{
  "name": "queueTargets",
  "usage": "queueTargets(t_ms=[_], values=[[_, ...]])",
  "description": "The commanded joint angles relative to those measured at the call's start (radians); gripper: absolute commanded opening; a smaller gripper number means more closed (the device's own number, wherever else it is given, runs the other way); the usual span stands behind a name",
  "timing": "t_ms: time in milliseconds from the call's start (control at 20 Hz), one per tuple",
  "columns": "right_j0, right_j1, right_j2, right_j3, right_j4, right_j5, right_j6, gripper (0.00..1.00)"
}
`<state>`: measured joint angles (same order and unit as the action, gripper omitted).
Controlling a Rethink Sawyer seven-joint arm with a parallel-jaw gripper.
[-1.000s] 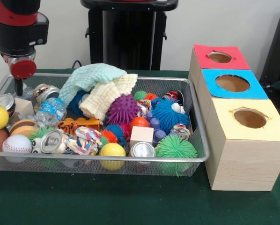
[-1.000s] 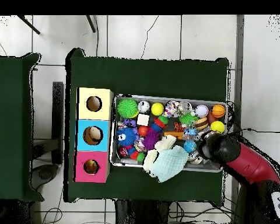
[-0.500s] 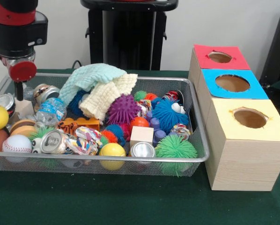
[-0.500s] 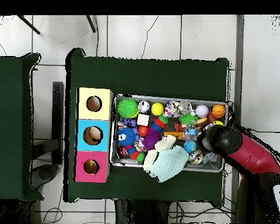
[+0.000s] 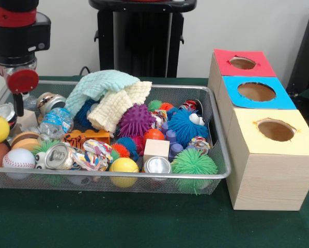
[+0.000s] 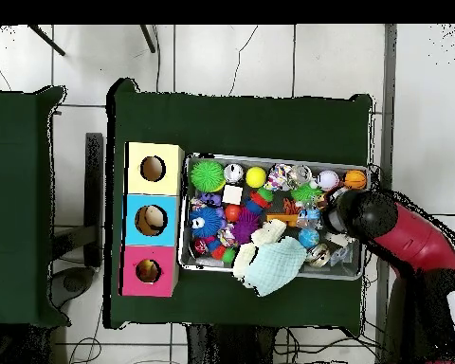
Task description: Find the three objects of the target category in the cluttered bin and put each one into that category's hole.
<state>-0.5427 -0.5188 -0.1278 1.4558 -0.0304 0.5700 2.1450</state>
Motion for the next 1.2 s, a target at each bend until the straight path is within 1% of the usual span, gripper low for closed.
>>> queueTargets(t_ms=[50,150,250,300,700,1200], values=[[0.001,-0.071,0.097,-0.037,0.010,0.233,-0.051,0.00],[-0.003,-0.060,0.101,-0.047,-0.003,0.216,-0.059,0.00],[-0.003,-0.030,0.100,-0.074,-0.021,0.189,-0.060,0.00],[0.002,-0.019,0.095,-0.081,-0.027,0.163,-0.044,0.00],[0.048,0.035,0.074,-0.113,-0.014,0.118,0.051,0.00],[0.109,0.044,0.044,-0.070,0.012,0.071,0.137,0.00]])
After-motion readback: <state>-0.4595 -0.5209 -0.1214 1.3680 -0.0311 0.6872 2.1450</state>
